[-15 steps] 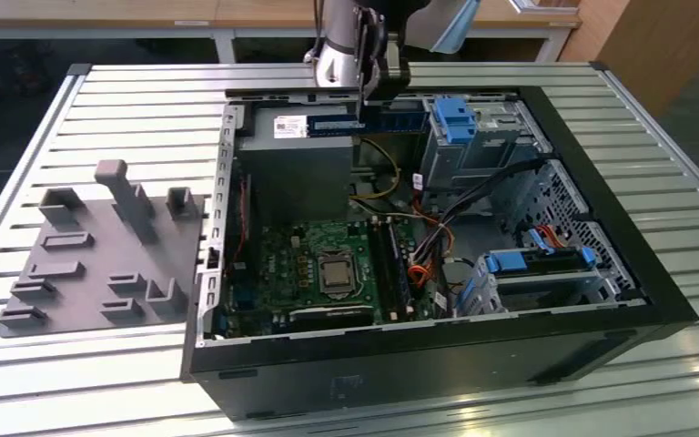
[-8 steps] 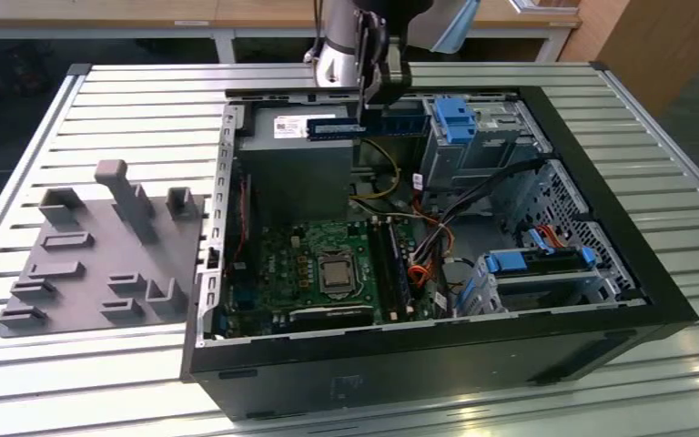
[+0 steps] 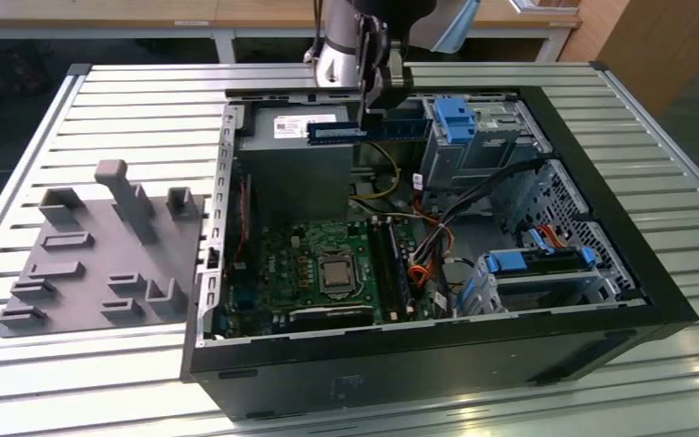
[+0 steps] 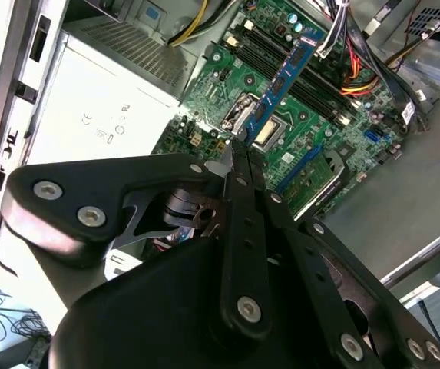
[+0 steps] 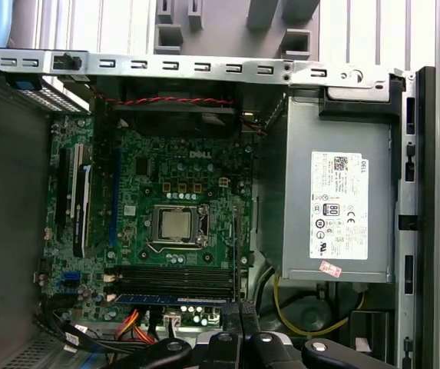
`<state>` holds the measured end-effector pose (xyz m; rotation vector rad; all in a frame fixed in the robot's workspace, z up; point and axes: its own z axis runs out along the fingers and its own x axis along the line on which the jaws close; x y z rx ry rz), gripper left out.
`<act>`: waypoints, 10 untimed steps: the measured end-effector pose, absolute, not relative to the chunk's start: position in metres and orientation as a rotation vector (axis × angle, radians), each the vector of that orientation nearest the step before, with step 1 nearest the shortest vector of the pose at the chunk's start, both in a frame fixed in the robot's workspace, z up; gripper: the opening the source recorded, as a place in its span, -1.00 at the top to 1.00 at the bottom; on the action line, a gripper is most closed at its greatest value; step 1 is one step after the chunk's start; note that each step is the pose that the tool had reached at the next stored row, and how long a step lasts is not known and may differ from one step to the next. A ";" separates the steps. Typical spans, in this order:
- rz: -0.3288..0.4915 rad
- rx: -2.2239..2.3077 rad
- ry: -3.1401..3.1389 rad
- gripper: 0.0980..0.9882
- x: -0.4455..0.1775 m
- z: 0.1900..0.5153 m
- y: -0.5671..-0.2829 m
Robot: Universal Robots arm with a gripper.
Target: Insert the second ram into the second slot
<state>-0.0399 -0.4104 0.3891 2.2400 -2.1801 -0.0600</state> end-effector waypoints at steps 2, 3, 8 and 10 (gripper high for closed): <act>-0.060 2.240 -2.180 0.96 -0.040 0.389 -0.411; -0.060 2.240 -2.180 0.96 -0.040 0.389 -0.411; -0.060 2.240 -2.180 0.96 -0.040 0.389 -0.414; -0.060 2.240 -2.180 0.96 -0.040 0.389 -0.414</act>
